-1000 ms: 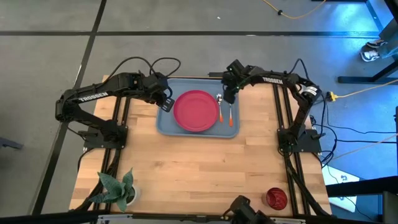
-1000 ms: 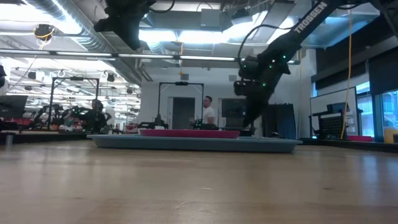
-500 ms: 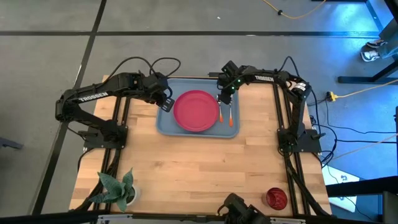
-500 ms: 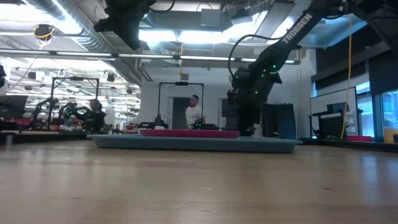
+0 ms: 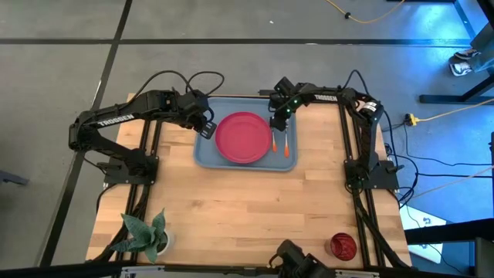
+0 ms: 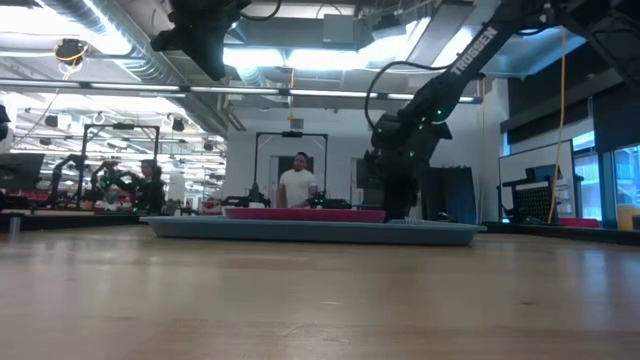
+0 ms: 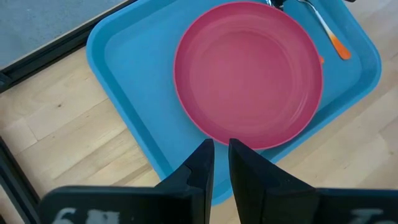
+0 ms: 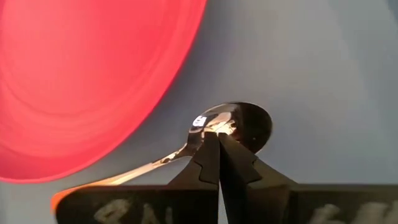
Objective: Pick and place plate/cup/fork/spoon on tray
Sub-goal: Put the orange fork on the blue serving tray at the right of the orange spoon
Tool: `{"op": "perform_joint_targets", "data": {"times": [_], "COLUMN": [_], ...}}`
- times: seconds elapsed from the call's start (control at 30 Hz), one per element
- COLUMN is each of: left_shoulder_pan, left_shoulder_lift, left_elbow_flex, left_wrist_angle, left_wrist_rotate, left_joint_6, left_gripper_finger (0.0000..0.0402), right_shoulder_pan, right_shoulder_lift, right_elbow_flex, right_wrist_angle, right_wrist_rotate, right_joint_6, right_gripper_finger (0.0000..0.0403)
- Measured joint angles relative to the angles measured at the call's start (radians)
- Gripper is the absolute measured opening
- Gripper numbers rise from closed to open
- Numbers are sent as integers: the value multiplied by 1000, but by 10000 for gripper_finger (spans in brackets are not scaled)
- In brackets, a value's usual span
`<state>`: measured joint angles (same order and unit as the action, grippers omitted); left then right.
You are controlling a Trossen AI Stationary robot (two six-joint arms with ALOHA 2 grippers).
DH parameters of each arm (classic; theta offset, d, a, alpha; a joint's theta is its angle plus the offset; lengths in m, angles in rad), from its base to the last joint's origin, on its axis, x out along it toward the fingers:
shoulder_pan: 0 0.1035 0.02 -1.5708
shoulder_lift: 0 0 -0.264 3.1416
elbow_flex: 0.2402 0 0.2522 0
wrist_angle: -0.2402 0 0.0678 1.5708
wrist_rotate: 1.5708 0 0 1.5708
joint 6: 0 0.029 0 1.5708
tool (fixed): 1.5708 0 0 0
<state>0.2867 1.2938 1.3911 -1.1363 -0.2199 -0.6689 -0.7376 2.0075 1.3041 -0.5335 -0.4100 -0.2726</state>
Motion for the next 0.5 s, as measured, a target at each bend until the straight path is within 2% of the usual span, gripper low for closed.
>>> {"op": "perform_joint_targets", "data": {"times": [0.37,0.5], "left_shoulder_pan": [0,0], "left_shoulder_lift": [0,0], "left_elbow_flex": [0,0], "left_wrist_angle": [0,0], "left_wrist_rotate": [0,0], "left_joint_6": [0,0], "left_gripper_finger": [41,41], "right_shoulder_pan": [0,0], "right_shoulder_lift": [1,1], "right_elbow_flex": [0,0], "right_wrist_angle": [-11,-22], "right_wrist_rotate": [25,80], "right_joint_6": [2,2], "right_gripper_finger": [0,0]}}
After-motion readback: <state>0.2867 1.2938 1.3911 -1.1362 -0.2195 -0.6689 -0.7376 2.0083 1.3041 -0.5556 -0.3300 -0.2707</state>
